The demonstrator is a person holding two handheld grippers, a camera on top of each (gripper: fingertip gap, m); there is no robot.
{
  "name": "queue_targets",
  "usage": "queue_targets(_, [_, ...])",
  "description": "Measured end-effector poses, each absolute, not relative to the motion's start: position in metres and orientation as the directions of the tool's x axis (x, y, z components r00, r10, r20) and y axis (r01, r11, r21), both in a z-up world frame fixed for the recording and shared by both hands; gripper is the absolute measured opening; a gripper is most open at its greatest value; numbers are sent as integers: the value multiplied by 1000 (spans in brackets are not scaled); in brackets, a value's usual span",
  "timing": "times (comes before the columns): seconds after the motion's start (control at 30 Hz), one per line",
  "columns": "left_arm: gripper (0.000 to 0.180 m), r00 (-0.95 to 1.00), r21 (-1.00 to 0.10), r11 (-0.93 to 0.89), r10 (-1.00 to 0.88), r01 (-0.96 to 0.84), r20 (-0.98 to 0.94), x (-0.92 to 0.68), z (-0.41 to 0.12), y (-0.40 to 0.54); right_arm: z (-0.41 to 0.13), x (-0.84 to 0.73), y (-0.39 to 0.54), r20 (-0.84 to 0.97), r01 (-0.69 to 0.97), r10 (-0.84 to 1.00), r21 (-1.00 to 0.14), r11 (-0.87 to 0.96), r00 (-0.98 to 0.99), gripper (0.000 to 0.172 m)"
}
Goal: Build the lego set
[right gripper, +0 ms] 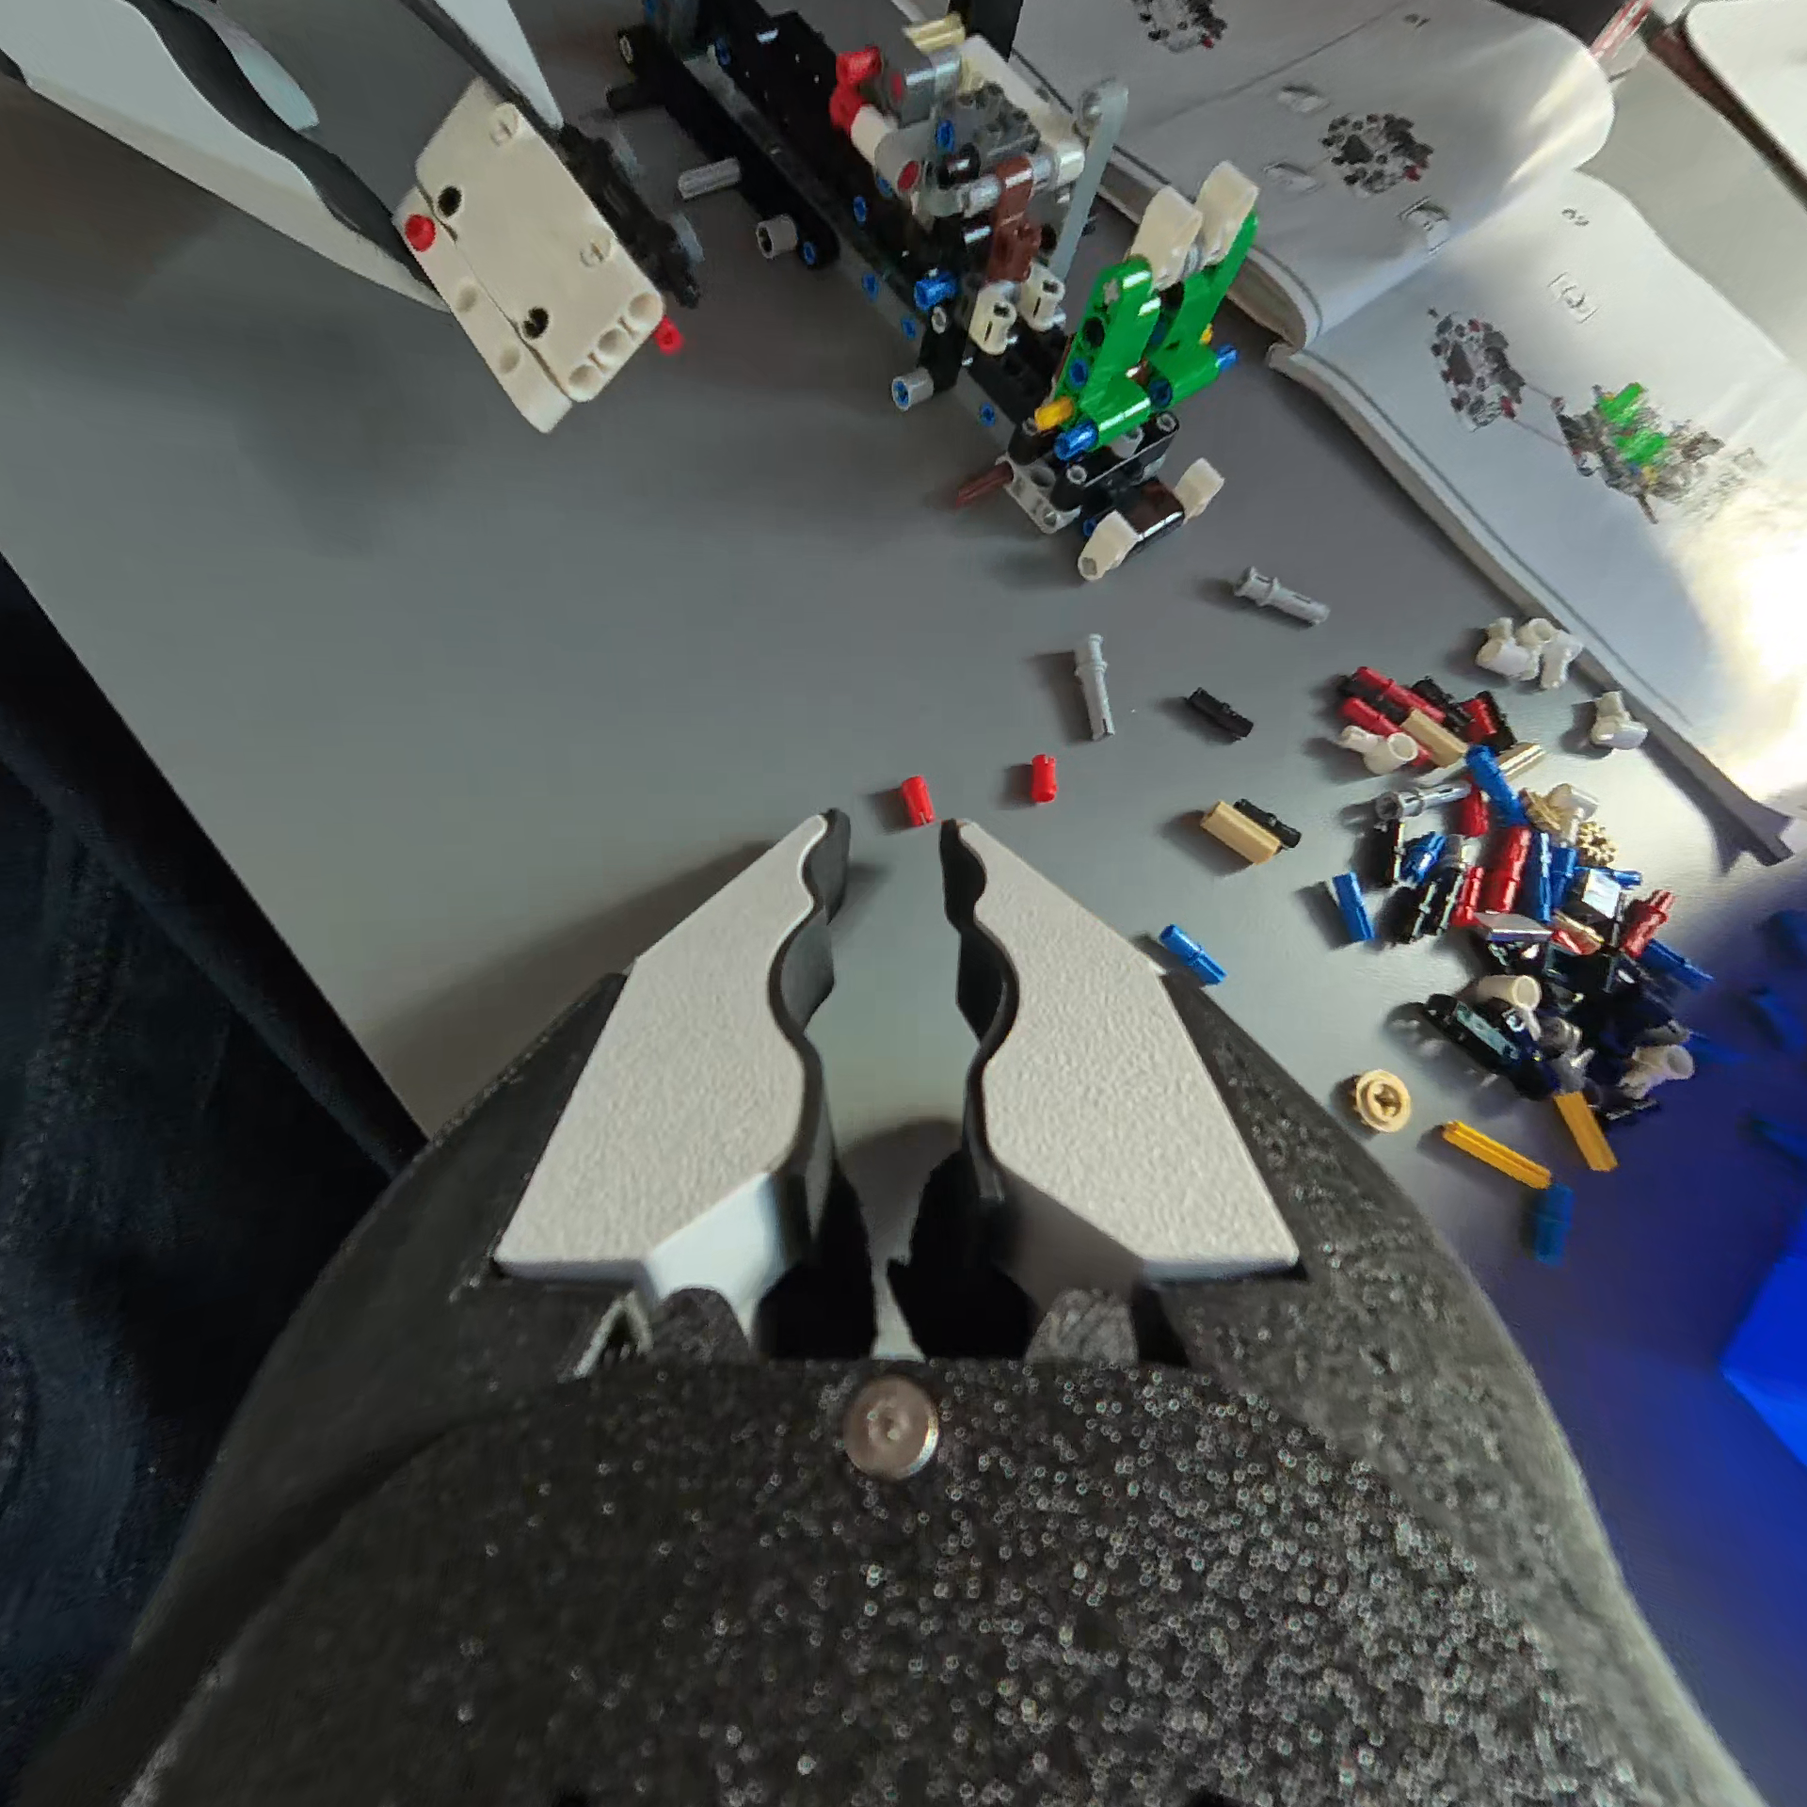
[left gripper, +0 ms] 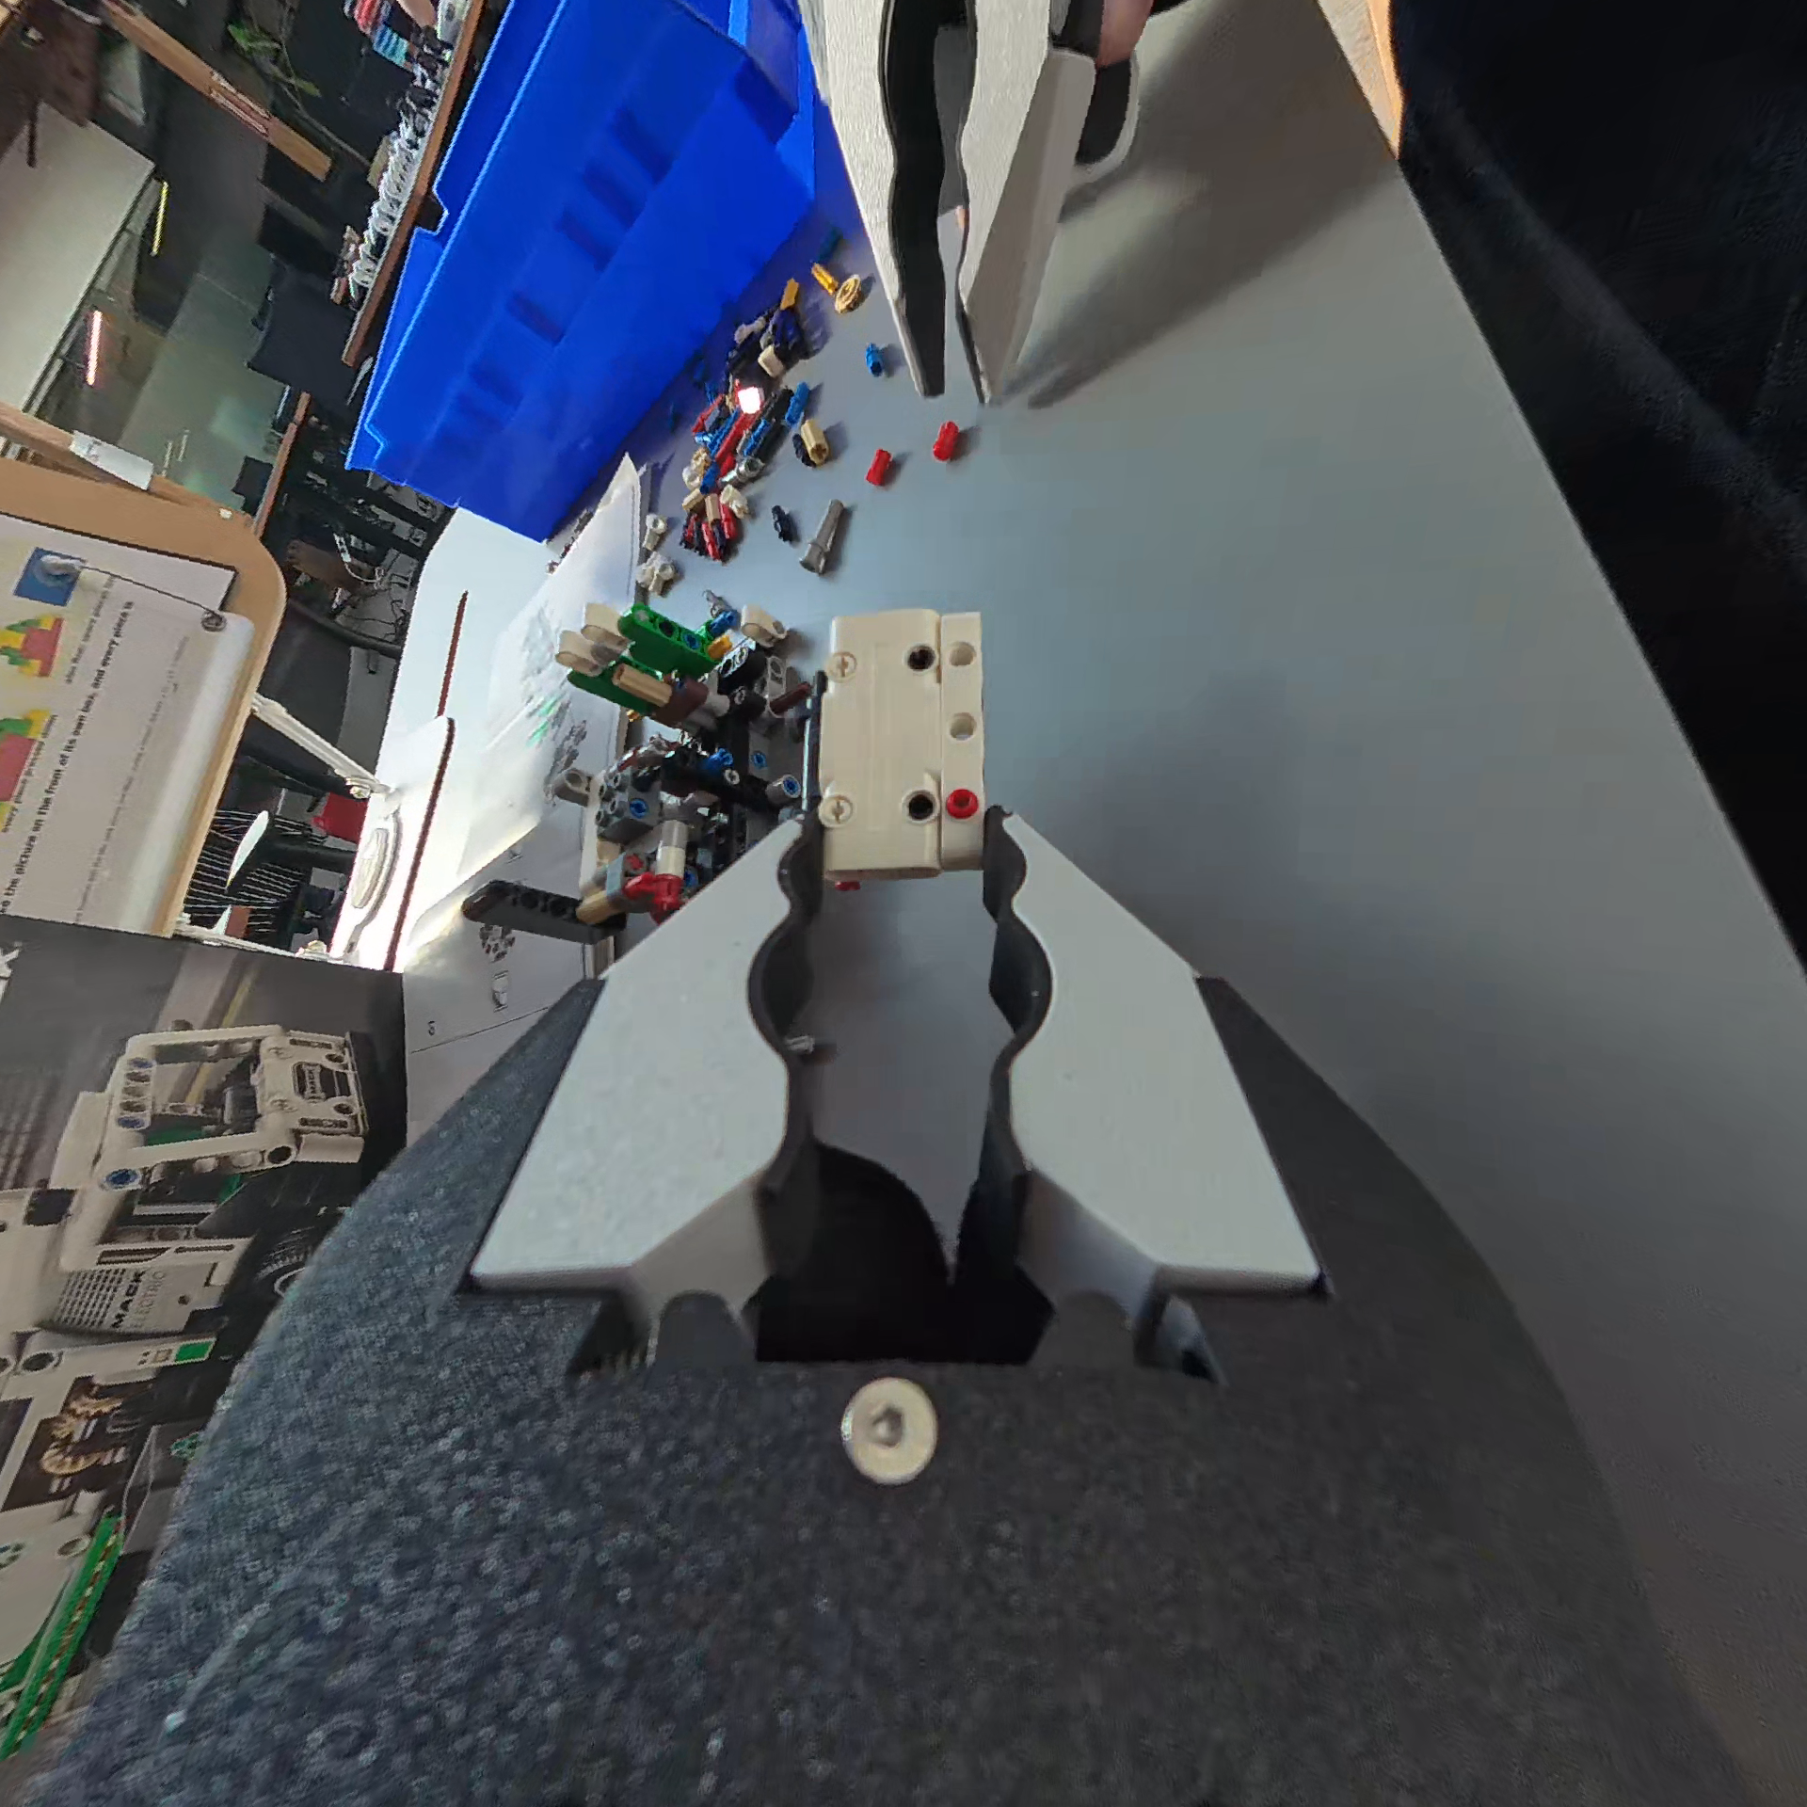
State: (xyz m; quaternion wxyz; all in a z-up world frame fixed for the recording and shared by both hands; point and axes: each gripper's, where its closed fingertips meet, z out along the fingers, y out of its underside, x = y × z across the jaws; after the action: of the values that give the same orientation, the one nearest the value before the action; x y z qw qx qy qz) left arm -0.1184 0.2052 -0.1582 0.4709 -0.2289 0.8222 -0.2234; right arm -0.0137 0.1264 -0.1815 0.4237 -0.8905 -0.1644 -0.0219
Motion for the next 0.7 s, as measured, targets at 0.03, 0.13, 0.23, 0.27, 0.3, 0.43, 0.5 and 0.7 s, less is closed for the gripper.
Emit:
queue_targets(0.03, [30,-455,-578,800,-579,-159,-676,-119,-158,203,-183,-12,128,175,316,285,-742,-591,943,18])
queue_targets(0.13, [30,-455,-570,808,-567,-149,-686,-120,-157,200,-184,-15,134,158,333,323,-720,-609,933,17])
queue_targets(0.23, [31,-456,-555,818,-557,-153,-694,-120,-159,201,-186,-18,138,188,388,361,-671,-632,913,13])
queue_targets(0.27, [31,-459,-550,821,-552,-154,-696,-121,-160,202,-187,-19,139,195,405,375,-656,-638,906,12])
queue_targets(0.3, [31,-461,-549,821,-552,-156,-695,-121,-161,202,-187,-19,141,205,421,384,-640,-643,900,12])
queue_targets(0.43, [30,-474,-556,816,-558,-160,-682,-122,-162,202,-188,-17,142,194,467,440,-562,-683,877,11])
queue_targets(0.5, [30,-478,-559,813,-560,-161,-676,-122,-163,202,-188,-13,140,188,489,464,-510,-707,866,10])
queue_targets(0.7, [30,-486,-571,804,-571,-167,-661,-123,-164,203,-189,-9,136,122,500,502,-439,-747,857,11])
